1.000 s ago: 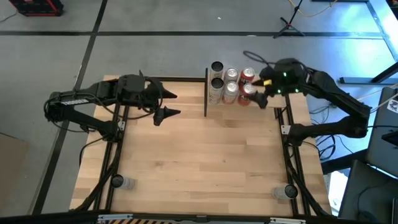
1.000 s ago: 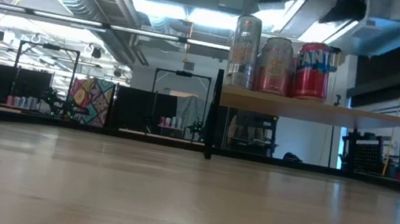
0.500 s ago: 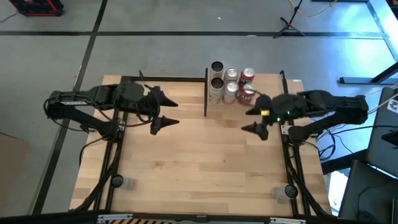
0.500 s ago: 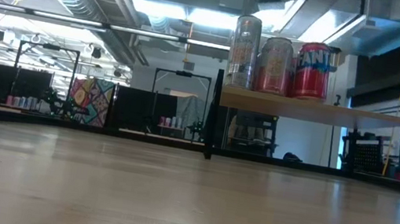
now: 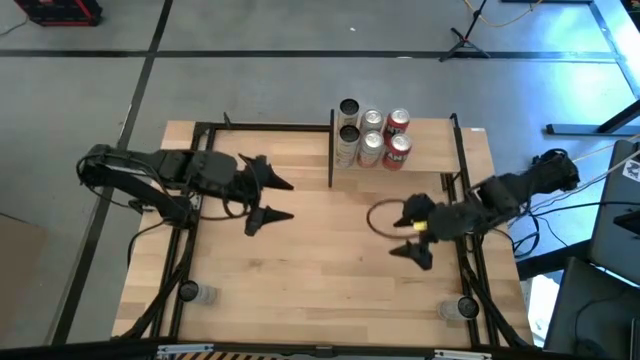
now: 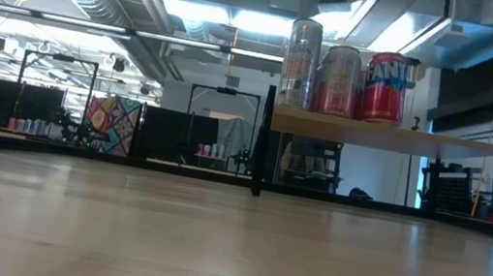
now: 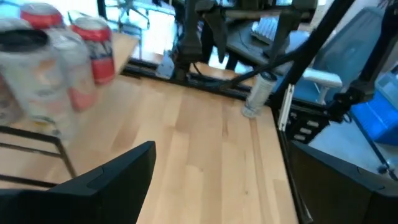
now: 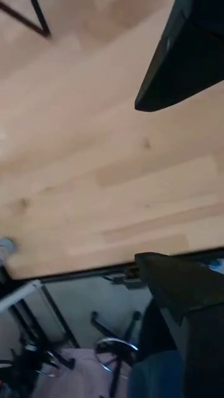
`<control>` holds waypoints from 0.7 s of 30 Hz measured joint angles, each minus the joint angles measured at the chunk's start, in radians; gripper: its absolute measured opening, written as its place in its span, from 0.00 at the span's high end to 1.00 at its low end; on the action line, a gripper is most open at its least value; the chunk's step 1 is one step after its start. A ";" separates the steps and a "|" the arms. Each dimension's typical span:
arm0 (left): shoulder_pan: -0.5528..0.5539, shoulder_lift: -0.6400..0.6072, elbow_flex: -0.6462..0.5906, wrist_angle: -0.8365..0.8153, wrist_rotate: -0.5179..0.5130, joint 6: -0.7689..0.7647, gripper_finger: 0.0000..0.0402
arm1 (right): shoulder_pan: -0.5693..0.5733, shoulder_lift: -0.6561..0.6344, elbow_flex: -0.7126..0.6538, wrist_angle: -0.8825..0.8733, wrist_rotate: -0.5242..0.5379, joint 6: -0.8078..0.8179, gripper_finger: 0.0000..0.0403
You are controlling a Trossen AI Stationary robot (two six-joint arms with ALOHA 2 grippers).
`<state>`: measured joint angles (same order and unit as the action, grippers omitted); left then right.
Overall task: Place canned beverage on shelf
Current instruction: Put the right black soda can onto the shelf
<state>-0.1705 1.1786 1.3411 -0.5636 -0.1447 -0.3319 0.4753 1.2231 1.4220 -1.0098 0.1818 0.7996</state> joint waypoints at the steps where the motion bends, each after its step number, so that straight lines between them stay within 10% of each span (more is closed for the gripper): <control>1: -0.013 0.014 0.000 0.004 -0.004 -0.007 0.13 | 0.023 0.005 0.000 -0.004 0.000 0.013 0.07; 21: -0.168 0.211 0.000 0.067 -0.126 -0.193 0.13 | 0.460 0.046 0.000 -0.119 0.036 0.457 0.07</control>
<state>-0.3384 1.3893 1.3407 -0.4966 -0.2703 -0.5250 0.9355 1.2695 1.4220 -1.1288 0.2175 1.2563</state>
